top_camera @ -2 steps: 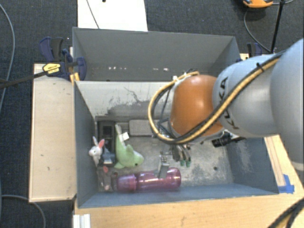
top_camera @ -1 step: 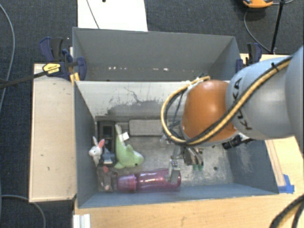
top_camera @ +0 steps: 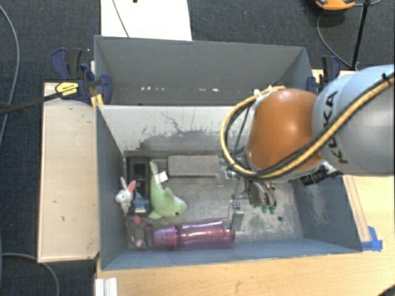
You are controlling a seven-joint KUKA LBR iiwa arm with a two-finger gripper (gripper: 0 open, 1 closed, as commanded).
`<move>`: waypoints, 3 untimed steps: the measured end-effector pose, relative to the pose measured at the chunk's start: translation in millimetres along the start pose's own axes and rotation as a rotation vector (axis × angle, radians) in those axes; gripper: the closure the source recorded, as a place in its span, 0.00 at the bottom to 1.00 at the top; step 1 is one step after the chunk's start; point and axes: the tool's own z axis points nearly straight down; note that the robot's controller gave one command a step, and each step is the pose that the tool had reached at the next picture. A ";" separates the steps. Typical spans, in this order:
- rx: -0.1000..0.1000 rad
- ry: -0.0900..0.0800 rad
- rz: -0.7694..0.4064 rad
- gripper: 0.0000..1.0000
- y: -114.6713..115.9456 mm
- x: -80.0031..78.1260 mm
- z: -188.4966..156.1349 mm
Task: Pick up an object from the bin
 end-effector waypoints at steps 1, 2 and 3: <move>-0.003 -0.021 -0.109 0.00 -8.9 2.8 21.1; 0.000 -0.006 -0.350 0.00 14.6 4.8 85.2; -0.001 -0.024 -0.380 1.00 12.5 -8.0 104.2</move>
Offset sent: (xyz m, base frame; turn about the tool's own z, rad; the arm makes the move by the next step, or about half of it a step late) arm -0.0067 0.0243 -0.1043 -0.3732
